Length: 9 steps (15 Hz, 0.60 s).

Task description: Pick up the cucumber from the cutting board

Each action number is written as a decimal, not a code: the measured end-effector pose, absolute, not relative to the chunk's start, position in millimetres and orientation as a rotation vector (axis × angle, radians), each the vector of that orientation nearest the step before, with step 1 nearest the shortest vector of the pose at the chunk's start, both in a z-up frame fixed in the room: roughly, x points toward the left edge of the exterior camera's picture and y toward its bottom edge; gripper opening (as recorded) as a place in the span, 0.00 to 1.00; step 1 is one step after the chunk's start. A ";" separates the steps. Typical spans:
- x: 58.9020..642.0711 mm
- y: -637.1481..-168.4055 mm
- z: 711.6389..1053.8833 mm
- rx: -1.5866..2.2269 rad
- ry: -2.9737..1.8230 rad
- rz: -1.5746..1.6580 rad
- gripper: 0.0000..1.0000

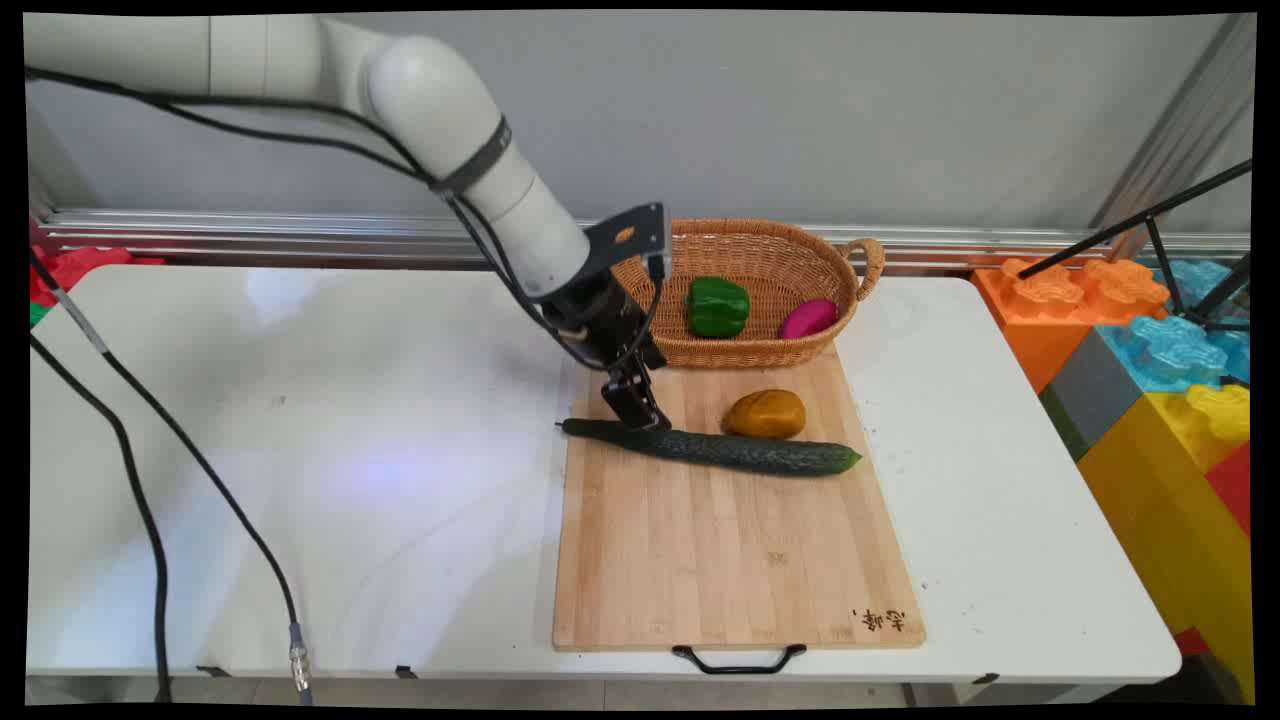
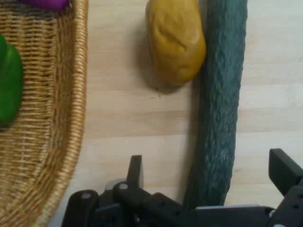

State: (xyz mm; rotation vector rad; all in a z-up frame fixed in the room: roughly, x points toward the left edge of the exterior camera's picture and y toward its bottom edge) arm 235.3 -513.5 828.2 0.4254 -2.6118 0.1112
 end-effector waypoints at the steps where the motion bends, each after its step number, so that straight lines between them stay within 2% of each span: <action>1: 234.8 -512.1 820.1 0.422 -2.611 0.114 1.00; 8: 221.7 -503.3 787.1 0.399 -2.608 0.141 1.00; 9: 220.2 -502.0 785.1 0.394 -2.609 0.144 0.00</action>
